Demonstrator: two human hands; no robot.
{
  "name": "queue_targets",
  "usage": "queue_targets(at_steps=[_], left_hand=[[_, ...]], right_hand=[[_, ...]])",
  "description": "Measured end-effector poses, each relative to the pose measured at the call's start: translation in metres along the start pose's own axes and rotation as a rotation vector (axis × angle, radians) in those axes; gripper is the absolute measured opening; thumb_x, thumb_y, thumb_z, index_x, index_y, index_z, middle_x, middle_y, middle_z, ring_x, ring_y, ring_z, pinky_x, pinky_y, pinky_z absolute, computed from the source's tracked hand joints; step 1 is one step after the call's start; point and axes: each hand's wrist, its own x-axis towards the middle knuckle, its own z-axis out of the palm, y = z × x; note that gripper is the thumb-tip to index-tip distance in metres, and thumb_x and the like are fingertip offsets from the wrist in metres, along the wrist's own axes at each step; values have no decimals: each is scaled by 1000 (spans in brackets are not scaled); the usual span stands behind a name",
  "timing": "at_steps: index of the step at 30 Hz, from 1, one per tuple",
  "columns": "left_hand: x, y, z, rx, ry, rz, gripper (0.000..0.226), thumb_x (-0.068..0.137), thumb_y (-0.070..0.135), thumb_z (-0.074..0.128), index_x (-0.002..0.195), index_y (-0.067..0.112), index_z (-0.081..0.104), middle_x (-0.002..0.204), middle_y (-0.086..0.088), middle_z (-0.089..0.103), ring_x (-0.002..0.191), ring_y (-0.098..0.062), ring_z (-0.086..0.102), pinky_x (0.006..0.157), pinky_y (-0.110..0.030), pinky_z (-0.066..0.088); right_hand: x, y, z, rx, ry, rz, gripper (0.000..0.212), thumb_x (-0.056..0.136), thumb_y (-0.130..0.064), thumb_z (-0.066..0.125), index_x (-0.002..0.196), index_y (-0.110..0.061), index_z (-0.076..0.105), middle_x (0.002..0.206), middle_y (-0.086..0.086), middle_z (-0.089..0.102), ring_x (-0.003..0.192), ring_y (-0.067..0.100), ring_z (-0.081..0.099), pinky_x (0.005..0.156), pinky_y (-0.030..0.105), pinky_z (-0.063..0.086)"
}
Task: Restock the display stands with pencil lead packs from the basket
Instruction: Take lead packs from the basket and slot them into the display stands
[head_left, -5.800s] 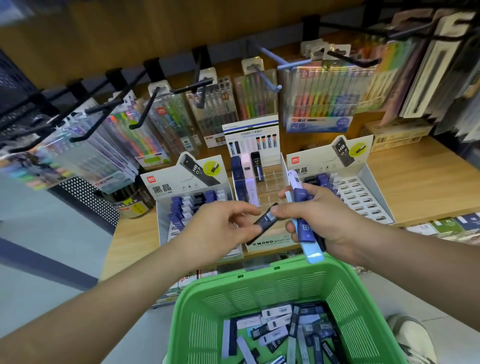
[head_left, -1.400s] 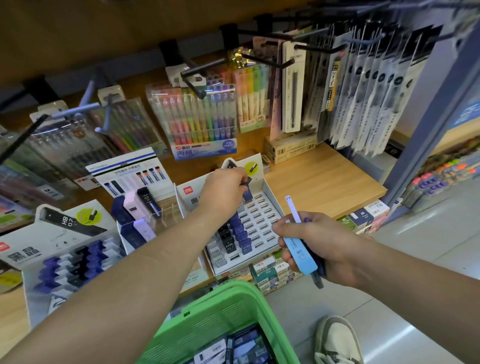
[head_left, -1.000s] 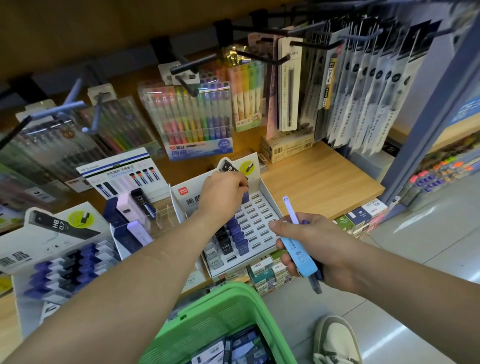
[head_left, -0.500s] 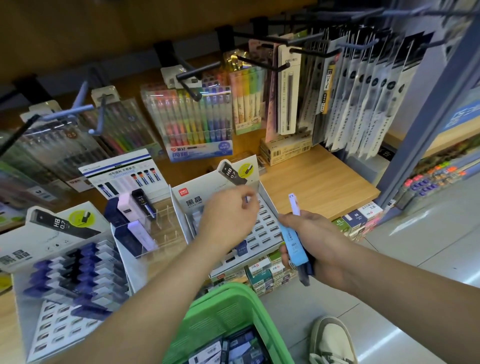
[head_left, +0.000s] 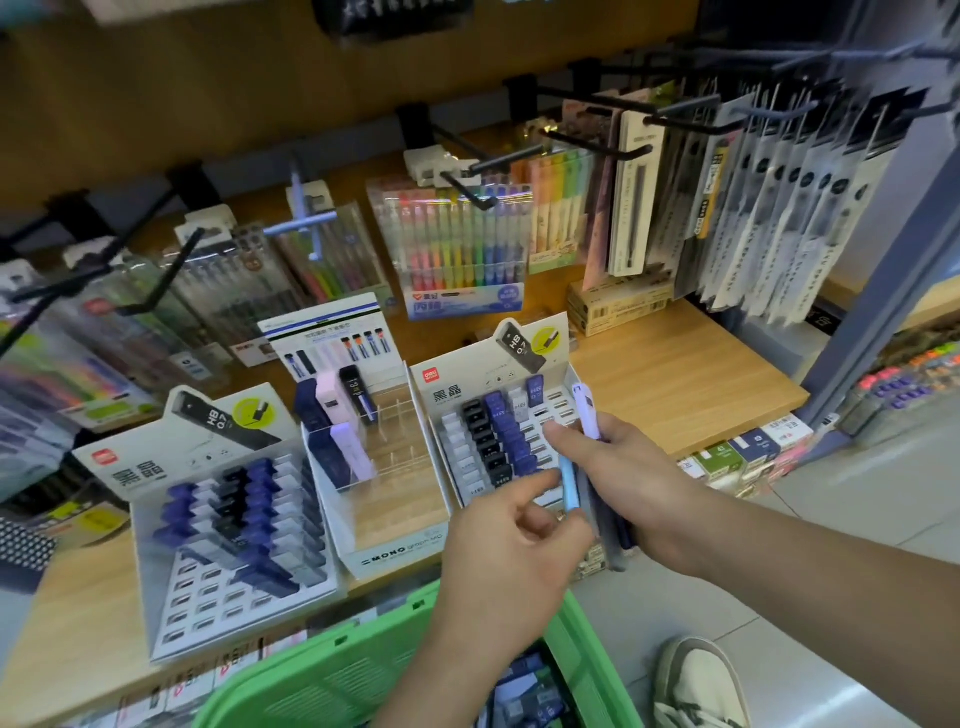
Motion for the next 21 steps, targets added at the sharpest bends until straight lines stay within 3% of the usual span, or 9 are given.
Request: queue_targets(at_steps=[4,6,8,10,12,14,18,21], left_hand=[[-5,-1,-23,-257,79,-157,29,86,17,54,88,40,72,59,-3,66,50,-6,54,49,-21,46],[-4,-7,-36,-253,112,-208,45,94,11,45,80,43,73,56,2,62,48,-4,50,47,-17,42],[-4,-13,-48,-251,125,-231,42,97,12,44,88,38,74,56,6,58,49,-3,48,47,-17,40],[-4,-17,-62,-301,185,-213,23,95,14,55,97,27,74,59,4,62,52,-4,53,50,-16,44],[-2,-17,-78,-376,243,-190,10,85,17,68,93,16,73,64,-2,67,54,-8,58,53,-18,49],[2,-16,-96,-411,236,-188,19,71,18,76,88,9,73,68,-8,70,55,-12,60,56,-19,52],[11,-11,-128,-276,239,-184,21,67,9,79,87,8,74,76,-11,73,65,-18,69,61,-20,56],[33,-7,-152,-13,389,-77,18,76,6,77,86,20,72,78,-1,74,74,-17,71,69,-27,58]], right_hand=[[0,-5,7,75,-62,-29,14,95,-23,64,89,-11,58,63,4,53,46,17,49,42,28,43],[1,-9,12,82,-85,-48,9,95,-14,64,91,-9,58,68,8,53,43,17,46,39,26,42],[0,-11,17,50,-100,-55,5,94,-8,64,91,-8,59,74,12,57,42,16,47,39,25,43],[-1,-12,23,28,-118,-53,7,92,-3,64,90,-6,59,75,15,61,41,16,47,39,25,43],[-2,-12,30,28,-141,-53,7,91,0,65,89,-4,59,74,18,65,40,15,49,38,25,43],[-1,-12,37,31,-158,-55,7,90,-1,66,88,-4,60,73,18,67,39,14,50,38,25,44],[0,-15,56,78,-190,-38,6,92,-5,65,87,-8,62,67,12,69,40,16,48,37,23,43],[3,-18,66,125,-166,1,6,96,-9,59,90,-10,60,65,10,65,40,16,47,37,23,41]])
